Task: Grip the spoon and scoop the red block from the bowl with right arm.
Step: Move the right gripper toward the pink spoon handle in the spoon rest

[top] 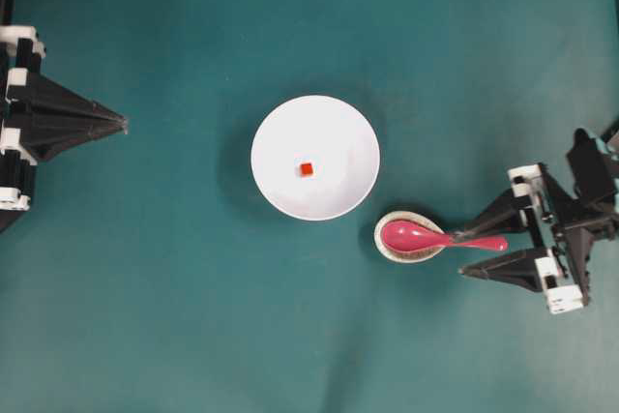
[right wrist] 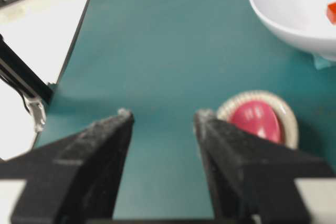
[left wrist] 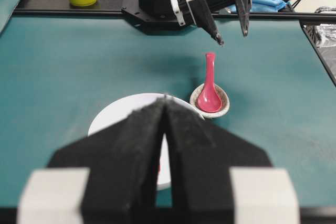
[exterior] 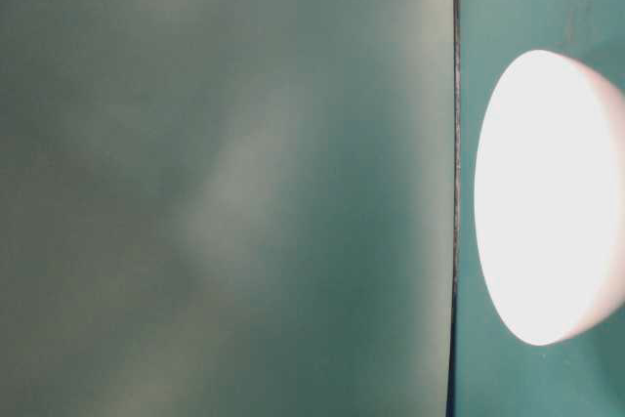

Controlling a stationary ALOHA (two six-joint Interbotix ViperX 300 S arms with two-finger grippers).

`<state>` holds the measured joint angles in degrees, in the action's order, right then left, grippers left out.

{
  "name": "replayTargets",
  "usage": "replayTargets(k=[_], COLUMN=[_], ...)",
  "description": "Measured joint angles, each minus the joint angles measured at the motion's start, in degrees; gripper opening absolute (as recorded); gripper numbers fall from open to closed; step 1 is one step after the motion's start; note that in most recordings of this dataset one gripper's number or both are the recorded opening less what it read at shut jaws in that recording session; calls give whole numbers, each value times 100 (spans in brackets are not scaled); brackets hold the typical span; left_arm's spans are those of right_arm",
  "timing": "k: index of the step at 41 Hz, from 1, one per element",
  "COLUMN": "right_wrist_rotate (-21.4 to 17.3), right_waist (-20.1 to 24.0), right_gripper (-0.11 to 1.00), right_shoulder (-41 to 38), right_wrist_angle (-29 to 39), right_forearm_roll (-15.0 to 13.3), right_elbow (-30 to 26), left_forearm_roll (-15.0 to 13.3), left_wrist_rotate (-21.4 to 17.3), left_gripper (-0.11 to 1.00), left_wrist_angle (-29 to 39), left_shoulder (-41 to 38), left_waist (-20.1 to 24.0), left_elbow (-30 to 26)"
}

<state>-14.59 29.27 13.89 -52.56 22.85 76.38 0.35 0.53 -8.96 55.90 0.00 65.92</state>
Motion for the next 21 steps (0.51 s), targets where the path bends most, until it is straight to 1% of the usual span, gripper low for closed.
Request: replayTargets(k=[3, 6, 13, 21], right_wrist_rotate=[26, 88, 185, 255], right_waist=[158, 237, 255, 255], right_gripper=[56, 56, 56, 56], right_shoulder=[-62, -70, -105, -378], right_wrist_angle=[-202, -325, -404, -413], right_forearm_roll=[176, 264, 281, 272], right_elbow=[167, 299, 466, 519], left_forearm_roll=[9, 0, 0, 0], left_wrist_rotate=[0, 0, 35, 44], left_gripper=[0, 0, 0, 0], left_wrist_angle=[9, 9, 9, 9], left_shoulder=[9, 9, 9, 0], left_waist=[0, 9, 176, 272], left_elbow=[9, 0, 0, 0])
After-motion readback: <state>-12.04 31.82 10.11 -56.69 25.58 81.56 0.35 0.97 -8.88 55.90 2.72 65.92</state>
